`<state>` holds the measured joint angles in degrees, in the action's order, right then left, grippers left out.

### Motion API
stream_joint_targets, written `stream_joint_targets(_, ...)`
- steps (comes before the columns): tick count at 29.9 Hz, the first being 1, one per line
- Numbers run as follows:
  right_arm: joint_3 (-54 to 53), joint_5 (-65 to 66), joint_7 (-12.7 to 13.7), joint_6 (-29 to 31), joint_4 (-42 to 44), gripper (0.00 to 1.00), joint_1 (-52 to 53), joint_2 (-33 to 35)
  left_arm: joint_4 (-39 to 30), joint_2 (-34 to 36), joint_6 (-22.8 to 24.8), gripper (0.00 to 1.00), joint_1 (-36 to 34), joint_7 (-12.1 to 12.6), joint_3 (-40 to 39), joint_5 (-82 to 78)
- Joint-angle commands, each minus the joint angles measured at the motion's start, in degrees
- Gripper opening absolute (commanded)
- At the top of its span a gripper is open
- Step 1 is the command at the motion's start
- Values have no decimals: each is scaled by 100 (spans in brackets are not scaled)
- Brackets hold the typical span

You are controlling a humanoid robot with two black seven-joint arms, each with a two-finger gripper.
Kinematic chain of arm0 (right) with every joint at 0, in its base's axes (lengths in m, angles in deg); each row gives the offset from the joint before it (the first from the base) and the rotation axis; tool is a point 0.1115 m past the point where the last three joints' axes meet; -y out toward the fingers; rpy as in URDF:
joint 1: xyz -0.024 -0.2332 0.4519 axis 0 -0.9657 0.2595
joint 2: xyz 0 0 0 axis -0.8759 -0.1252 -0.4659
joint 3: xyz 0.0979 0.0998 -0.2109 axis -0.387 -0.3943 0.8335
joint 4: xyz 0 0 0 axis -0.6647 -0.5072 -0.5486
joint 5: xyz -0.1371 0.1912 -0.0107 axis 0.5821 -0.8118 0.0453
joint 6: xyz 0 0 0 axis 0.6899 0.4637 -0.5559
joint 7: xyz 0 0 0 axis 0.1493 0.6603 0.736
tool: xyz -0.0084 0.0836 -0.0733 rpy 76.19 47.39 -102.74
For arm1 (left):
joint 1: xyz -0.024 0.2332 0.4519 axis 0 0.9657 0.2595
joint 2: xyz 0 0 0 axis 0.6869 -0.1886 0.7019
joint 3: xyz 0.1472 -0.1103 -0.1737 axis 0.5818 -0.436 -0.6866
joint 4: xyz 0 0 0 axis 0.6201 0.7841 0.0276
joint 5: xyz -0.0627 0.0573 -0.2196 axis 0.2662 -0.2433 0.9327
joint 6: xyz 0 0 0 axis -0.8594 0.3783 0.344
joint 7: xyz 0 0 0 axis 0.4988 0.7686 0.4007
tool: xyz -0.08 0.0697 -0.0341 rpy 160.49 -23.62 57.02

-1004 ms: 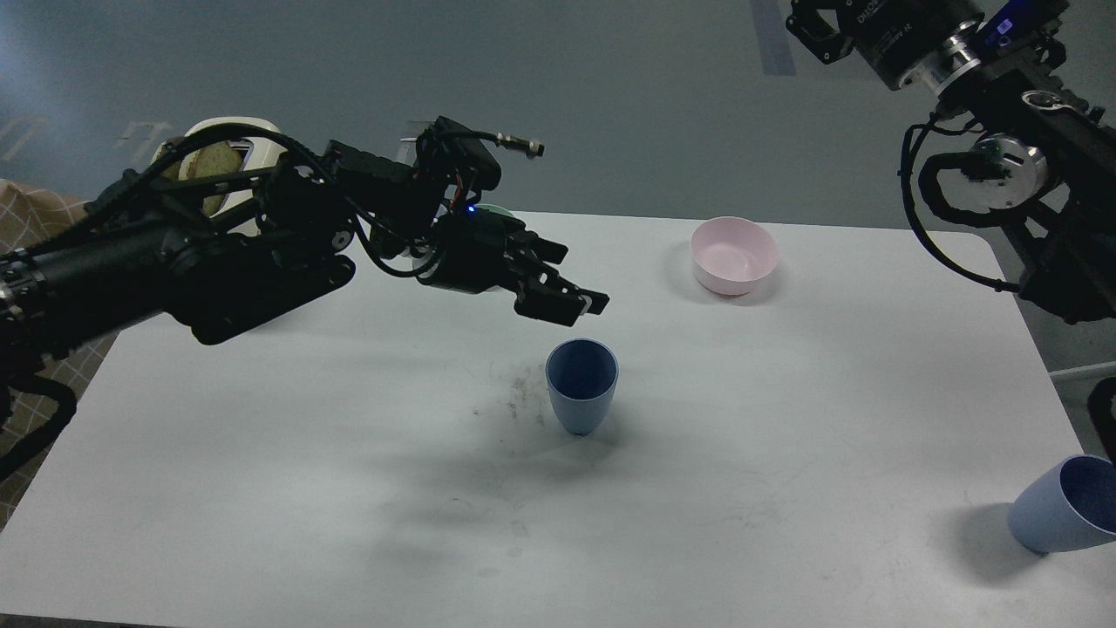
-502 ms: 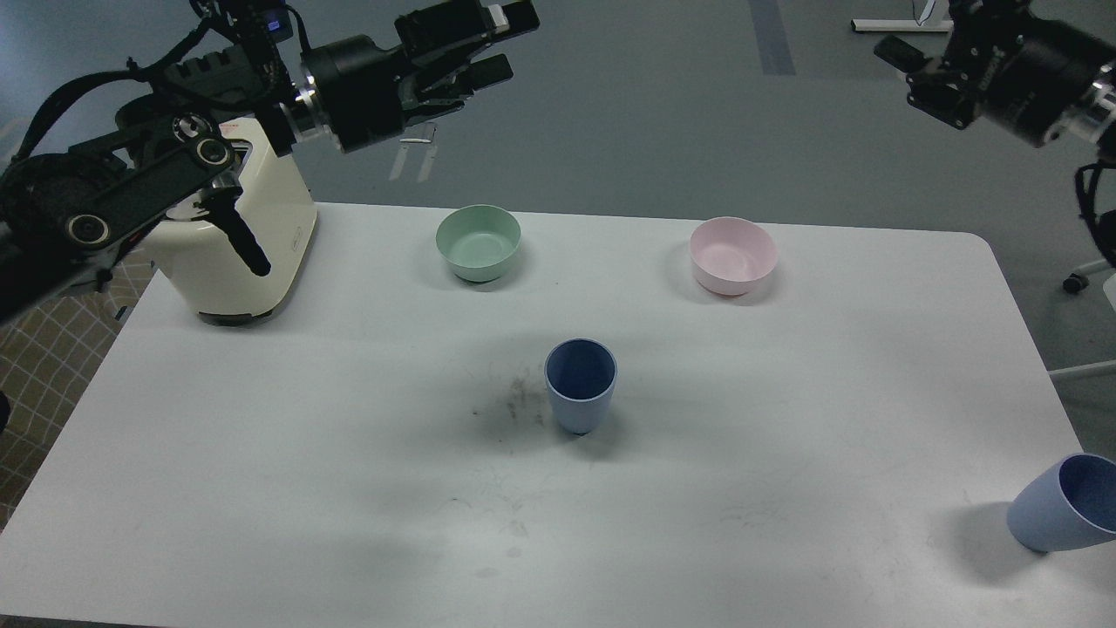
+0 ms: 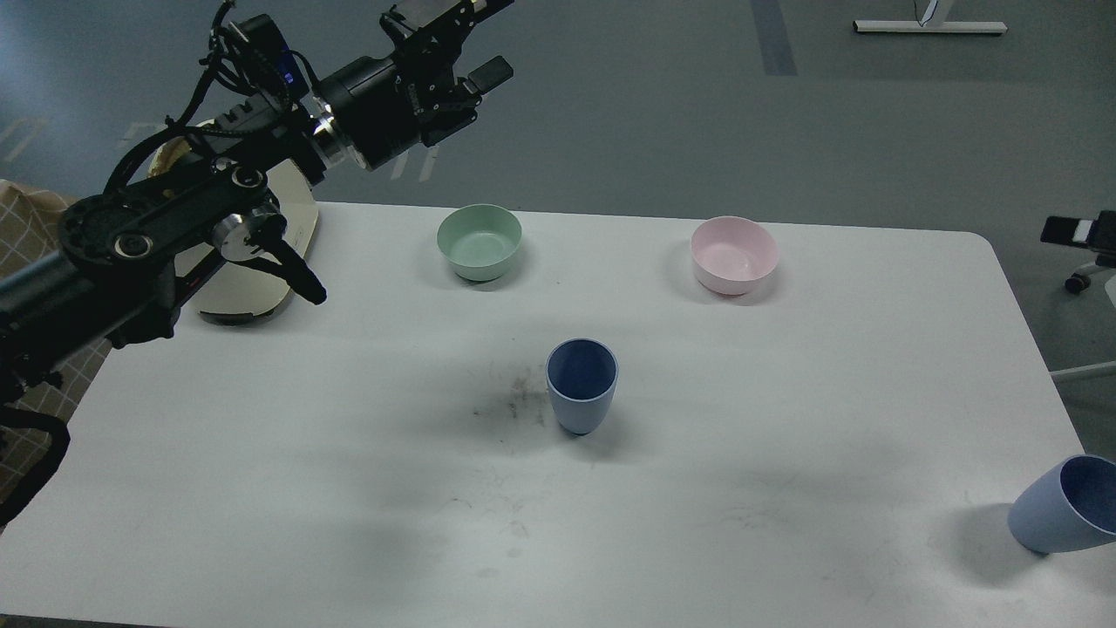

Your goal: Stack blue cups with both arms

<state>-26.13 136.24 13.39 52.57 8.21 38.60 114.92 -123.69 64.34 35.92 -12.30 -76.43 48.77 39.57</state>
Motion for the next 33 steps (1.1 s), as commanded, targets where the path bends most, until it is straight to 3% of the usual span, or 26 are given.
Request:
stream_joint_targets(1, 19, 584, 1, 0, -177, 100, -345, 427, 184, -309, -7, 98, -15, -1, -7, -3)
stream_joint_targets(5, 238, 822, 1, -153, -353, 100, -1022, 699, 193, -564, -7, 98, -15, -1, -7, -3)
stream_joint_targets(11, 748, 1086, 1, -594, -344, 100, -1067, 858, 263, -740, 2, 98, -15, -1, 2, -12)
stream_joint_targets(33, 968, 1394, 1, -700, -274, 98, -1224, 569, 316, -819, 2, 98, 126, -1, -16, -56)
